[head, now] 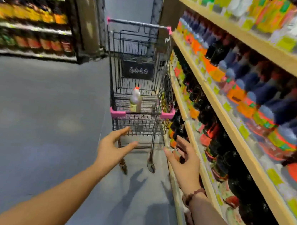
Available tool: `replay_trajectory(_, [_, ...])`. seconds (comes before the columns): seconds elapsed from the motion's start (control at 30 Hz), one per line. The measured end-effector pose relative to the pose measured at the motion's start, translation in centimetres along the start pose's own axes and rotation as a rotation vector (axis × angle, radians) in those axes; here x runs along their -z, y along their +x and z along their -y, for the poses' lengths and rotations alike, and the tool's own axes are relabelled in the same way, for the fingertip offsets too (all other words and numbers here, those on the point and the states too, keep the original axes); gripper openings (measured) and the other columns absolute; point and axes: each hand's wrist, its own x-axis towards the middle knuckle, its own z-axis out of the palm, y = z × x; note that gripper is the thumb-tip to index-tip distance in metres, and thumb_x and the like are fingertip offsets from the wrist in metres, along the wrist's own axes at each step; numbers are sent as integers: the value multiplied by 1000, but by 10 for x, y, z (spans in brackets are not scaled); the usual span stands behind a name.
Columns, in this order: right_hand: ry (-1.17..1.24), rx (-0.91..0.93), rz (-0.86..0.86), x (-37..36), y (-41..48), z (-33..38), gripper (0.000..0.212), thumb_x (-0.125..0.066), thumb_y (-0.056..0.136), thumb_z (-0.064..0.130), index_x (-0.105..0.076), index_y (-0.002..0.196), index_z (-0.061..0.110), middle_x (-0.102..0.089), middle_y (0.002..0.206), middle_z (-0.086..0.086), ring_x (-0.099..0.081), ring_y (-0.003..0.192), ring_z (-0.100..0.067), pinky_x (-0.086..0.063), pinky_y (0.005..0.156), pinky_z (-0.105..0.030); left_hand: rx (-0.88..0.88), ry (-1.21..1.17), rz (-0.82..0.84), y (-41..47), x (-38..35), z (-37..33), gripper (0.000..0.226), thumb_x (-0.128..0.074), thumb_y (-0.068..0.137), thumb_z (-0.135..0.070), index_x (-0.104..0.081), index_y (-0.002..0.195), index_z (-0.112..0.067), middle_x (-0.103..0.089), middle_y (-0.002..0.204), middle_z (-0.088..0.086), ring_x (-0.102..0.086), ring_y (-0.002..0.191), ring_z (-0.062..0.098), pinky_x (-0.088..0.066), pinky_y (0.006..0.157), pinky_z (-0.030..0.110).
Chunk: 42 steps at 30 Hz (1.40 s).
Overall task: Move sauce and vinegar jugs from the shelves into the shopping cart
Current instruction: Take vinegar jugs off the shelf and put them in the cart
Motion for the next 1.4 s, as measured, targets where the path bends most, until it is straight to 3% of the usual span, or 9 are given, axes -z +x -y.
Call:
replay_trajectory(0.17, [0,35,101,-14,90,0,56,-74,77,37,-52,128,33,-54,133,11,-51,122,-7,-43,104,-32,31,-10,-107,74,-5,-5,56,-81,71,-25,-61,124,-19,-64,116,-10,-58,111,4,-39,89,7])
replay_trajectory(0.33, [21,43,151,-47,159,-1,53,-75,76,30,-56,125,26,-57,129,6,-53,118,-9,-42,100,-24,67,-47,-164,134,-7,7,58,-80,71,-23,-60,125,-20,-64,116,-10,-56,114,6,-40,100,19])
replay_trajectory(0.47, [29,39,169,-78,213,-11,53,-77,76,23,-56,125,20,-58,125,4,-54,116,-8,-45,100,-27,91,-73,-187,195,-10,24,59,-79,73,-16,-58,128,-14,-61,127,0,-61,105,0,-44,77,0])
replay_trajectory(0.53, [22,55,158,-97,249,-19,51,-77,76,20,-57,124,20,-59,123,8,-54,117,-4,-45,101,-27,98,-111,-172,235,-12,37,59,-78,74,-12,-56,129,-11,-59,125,0,-64,97,-2,-45,67,-1])
replay_trajectory(0.6, [-14,34,160,-116,283,-25,53,-76,77,21,-55,125,21,-56,123,12,-52,115,-3,-42,101,-25,111,-129,-161,277,-12,49,60,-78,74,-13,-56,129,-12,-59,125,-1,-60,110,6,-50,73,4])
replay_trajectory(0.7, [-103,-17,190,-144,335,-31,54,-75,77,27,-53,126,25,-51,121,14,-50,111,-8,-41,97,-25,154,-137,-162,338,-13,64,59,-80,72,-17,-58,127,-15,-62,126,0,-56,115,9,-48,99,26])
replay_trajectory(0.83, [-79,-113,184,-175,387,-47,55,-77,73,25,-53,122,28,-53,124,8,-53,110,-11,-47,97,-31,176,-112,-103,402,-20,74,58,-78,74,-17,-57,128,-15,-60,123,-4,-55,113,6,-42,94,17])
replay_trajectory(1.0, [-126,-178,202,-206,442,-85,55,-78,74,27,-54,123,23,-55,124,6,-52,116,-11,-45,103,-37,285,-106,-74,463,-40,112,54,-78,75,-20,-59,125,-21,-61,125,-3,-55,117,11,-42,104,29])
replay_trajectory(1.4, [-224,-376,255,-282,511,-201,75,-83,68,28,-46,132,14,-45,139,-5,-43,129,-22,-38,108,-43,620,-195,-63,541,-112,225,63,-74,79,-26,-49,136,-14,-45,143,2,-39,132,15,-32,103,25])
